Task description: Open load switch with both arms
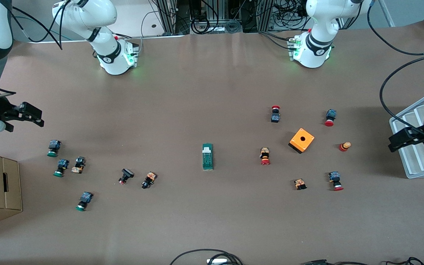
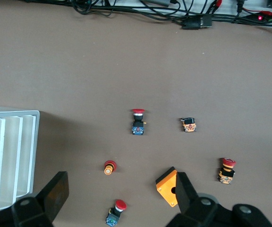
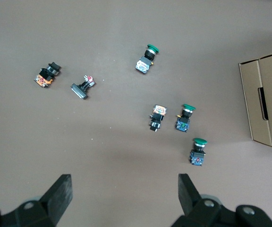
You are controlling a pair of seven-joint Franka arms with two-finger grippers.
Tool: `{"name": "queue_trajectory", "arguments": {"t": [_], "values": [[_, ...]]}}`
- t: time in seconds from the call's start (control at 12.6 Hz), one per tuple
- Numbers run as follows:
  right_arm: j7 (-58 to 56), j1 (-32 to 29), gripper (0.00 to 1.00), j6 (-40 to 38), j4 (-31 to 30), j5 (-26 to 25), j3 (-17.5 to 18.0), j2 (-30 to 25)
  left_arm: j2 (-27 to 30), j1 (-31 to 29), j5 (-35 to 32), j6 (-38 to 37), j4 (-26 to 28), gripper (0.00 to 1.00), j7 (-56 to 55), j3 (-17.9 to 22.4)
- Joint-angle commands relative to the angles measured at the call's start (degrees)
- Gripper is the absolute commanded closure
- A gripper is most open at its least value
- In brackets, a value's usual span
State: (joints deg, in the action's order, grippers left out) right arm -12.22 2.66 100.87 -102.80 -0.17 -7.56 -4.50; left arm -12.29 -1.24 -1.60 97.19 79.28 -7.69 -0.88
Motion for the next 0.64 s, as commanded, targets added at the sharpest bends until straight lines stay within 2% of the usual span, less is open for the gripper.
{"name": "queue_trajectory", "arguments": {"t": [0.0, 0.16, 0.32, 0.56], "values": [[-0.3, 0.2, 0.0, 0.1, 1.4, -1.5, -0.2, 0.7, 0.5, -0.3, 1.0, -3.2, -0.4, 0.0, 0.7, 0.1], [-0.3, 0.2, 0.0, 0.1, 1.4, -1.5, -0.1, 0.7, 1.1, -0.3, 1.1, -4.1, -1.4, 0.0, 0.7, 0.1], [-0.3, 0.2, 0.0, 0.3, 1.4, -1.5, -0.2, 0.7, 3.7, -0.3, 1.1, -7.5, -0.5, 0.0, 0.6, 0.1], [-0.3, 0.2, 0.0, 0.4, 1.4, -1.5, -0.1, 0.8, 6.1, -0.8, 1.2, -8.2, 1.3, 0.0, 0.0, 0.3]]}}
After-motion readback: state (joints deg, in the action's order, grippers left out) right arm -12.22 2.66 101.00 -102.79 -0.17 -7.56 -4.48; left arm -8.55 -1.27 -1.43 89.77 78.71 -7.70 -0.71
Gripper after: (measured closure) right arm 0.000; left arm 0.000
